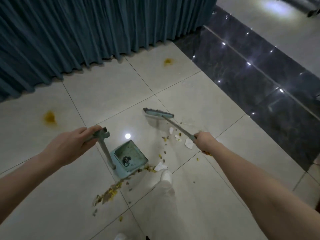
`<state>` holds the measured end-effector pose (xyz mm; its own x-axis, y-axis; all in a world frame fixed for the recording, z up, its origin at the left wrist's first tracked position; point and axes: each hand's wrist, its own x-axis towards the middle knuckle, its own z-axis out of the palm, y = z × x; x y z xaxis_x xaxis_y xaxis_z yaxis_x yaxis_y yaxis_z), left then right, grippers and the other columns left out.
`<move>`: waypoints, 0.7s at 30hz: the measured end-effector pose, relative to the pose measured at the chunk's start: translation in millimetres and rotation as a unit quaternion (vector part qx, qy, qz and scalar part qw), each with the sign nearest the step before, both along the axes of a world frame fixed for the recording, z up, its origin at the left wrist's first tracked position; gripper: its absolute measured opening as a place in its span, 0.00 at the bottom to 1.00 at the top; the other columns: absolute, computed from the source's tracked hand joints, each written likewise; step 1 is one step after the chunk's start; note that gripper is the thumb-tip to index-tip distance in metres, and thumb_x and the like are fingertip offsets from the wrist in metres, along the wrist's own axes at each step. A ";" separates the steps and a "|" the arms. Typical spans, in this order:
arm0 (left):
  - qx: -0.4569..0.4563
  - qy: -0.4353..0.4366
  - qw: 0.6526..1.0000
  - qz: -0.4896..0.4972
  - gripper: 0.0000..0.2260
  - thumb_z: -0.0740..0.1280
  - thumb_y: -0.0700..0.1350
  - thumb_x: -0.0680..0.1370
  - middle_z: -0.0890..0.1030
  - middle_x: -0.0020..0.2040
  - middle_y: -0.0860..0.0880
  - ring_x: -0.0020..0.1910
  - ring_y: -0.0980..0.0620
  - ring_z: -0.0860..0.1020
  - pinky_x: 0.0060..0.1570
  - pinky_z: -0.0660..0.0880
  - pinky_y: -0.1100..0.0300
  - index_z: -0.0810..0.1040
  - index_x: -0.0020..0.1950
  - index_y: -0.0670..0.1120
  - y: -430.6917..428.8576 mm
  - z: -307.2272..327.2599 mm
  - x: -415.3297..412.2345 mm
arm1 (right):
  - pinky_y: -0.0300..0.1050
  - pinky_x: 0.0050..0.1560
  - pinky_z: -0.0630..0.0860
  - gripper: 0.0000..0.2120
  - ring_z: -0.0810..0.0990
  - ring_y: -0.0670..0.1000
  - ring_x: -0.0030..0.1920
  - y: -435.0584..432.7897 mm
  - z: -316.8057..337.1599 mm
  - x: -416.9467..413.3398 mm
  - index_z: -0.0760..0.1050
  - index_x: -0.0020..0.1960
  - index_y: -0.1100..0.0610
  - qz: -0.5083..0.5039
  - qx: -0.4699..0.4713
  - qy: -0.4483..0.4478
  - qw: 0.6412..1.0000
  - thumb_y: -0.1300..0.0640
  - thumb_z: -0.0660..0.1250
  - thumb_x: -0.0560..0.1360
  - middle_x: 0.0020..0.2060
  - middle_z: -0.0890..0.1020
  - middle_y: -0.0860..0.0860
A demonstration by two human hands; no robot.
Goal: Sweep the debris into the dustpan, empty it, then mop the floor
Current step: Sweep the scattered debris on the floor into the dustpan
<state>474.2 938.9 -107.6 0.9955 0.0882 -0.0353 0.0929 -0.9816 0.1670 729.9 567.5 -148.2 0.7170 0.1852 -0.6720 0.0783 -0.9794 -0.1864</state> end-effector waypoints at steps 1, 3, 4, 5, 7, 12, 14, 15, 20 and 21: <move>-0.002 0.002 1.000 0.008 0.20 0.57 0.55 0.77 0.81 0.47 0.46 0.31 0.47 0.79 0.25 0.77 0.55 0.67 0.68 0.51 -0.2 -2.3 18.0 | 0.41 0.22 0.70 0.13 0.74 0.54 0.26 6.5 -8.3 27.2 0.76 0.57 0.63 -0.009 -0.001 -0.003 1.000 0.59 0.55 0.82 0.38 0.77 0.58; -0.011 0.004 0.999 0.030 0.20 0.58 0.54 0.77 0.81 0.48 0.46 0.31 0.46 0.79 0.25 0.78 0.54 0.68 0.68 0.51 -1.4 -6.7 54.0 | 0.42 0.25 0.72 0.13 0.75 0.55 0.28 21.2 -23.2 79.2 0.76 0.58 0.65 -0.023 -0.003 -0.006 1.000 0.60 0.56 0.82 0.39 0.78 0.59; -0.015 0.002 0.999 0.041 0.20 0.59 0.54 0.77 0.81 0.48 0.45 0.31 0.45 0.79 0.25 0.77 0.54 0.69 0.68 0.51 -2.2 -9.7 71.3 | 0.43 0.28 0.74 0.13 0.76 0.56 0.30 28.6 -30.4 103.5 0.76 0.58 0.65 -0.026 -0.002 -0.008 1.000 0.61 0.56 0.81 0.39 0.78 0.59; -0.015 0.001 0.999 0.050 0.20 0.60 0.53 0.77 0.81 0.48 0.45 0.30 0.44 0.79 0.25 0.76 0.54 0.69 0.68 0.51 -3.2 -13.4 88.0 | 0.45 0.33 0.76 0.12 0.77 0.57 0.34 35.7 -37.9 126.5 0.76 0.58 0.66 -0.027 -0.001 -0.012 1.000 0.62 0.57 0.80 0.40 0.77 0.59; -0.011 0.005 0.998 0.062 0.20 0.60 0.53 0.77 0.81 0.49 0.45 0.31 0.43 0.79 0.24 0.76 0.54 0.69 0.68 0.52 -3.9 -22.4 118.6 | 0.48 0.41 0.78 0.13 0.78 0.58 0.40 49.2 -52.2 167.3 0.76 0.58 0.65 -0.029 -0.005 -0.023 0.999 0.61 0.57 0.80 0.42 0.77 0.59; -0.020 0.009 0.997 0.072 0.20 0.59 0.54 0.76 0.80 0.51 0.45 0.33 0.40 0.79 0.26 0.76 0.51 0.67 0.68 0.53 -1.3 -44.5 174.0 | 0.49 0.40 0.80 0.13 0.80 0.57 0.34 78.6 -81.1 235.3 0.74 0.58 0.66 0.002 -0.025 -0.022 0.999 0.63 0.54 0.81 0.35 0.76 0.57; -0.019 0.001 0.998 0.068 0.20 0.59 0.54 0.77 0.80 0.51 0.45 0.34 0.40 0.79 0.27 0.76 0.50 0.67 0.68 0.52 -2.8 -48.4 188.8 | 0.47 0.38 0.78 0.12 0.78 0.55 0.32 80.2 -88.4 243.1 0.74 0.58 0.67 0.022 -0.054 -0.003 0.998 0.63 0.54 0.81 0.32 0.75 0.56; -0.019 0.000 0.998 0.065 0.20 0.59 0.54 0.77 0.80 0.51 0.45 0.35 0.40 0.79 0.27 0.76 0.50 0.67 0.68 0.52 -4.1 -49.9 194.7 | 0.45 0.36 0.77 0.12 0.77 0.55 0.32 77.5 -90.7 242.6 0.74 0.58 0.67 0.028 -0.066 0.009 0.997 0.63 0.54 0.81 0.32 0.75 0.56; -0.028 0.004 0.998 0.052 0.20 0.59 0.54 0.77 0.80 0.50 0.44 0.31 0.41 0.78 0.25 0.75 0.54 0.67 0.68 0.51 -12.3 -44.6 205.0 | 0.44 0.25 0.73 0.14 0.77 0.54 0.30 37.6 -96.1 204.5 0.73 0.62 0.65 0.035 -0.068 0.041 0.996 0.65 0.55 0.80 0.40 0.77 0.58; -0.025 0.007 0.999 0.044 0.19 0.59 0.53 0.77 0.80 0.50 0.44 0.30 0.42 0.77 0.24 0.73 0.56 0.67 0.67 0.51 -14.2 -41.1 203.9 | 0.44 0.25 0.74 0.15 0.77 0.55 0.31 26.6 -93.4 191.6 0.73 0.62 0.64 0.032 -0.066 0.049 0.996 0.66 0.54 0.79 0.42 0.77 0.58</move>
<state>678.1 924.7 -148.7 0.9834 0.1730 -0.0551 0.1809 -0.9599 0.2142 921.4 594.1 -241.6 0.6361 0.1330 -0.7601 0.1284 -0.9895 -0.0657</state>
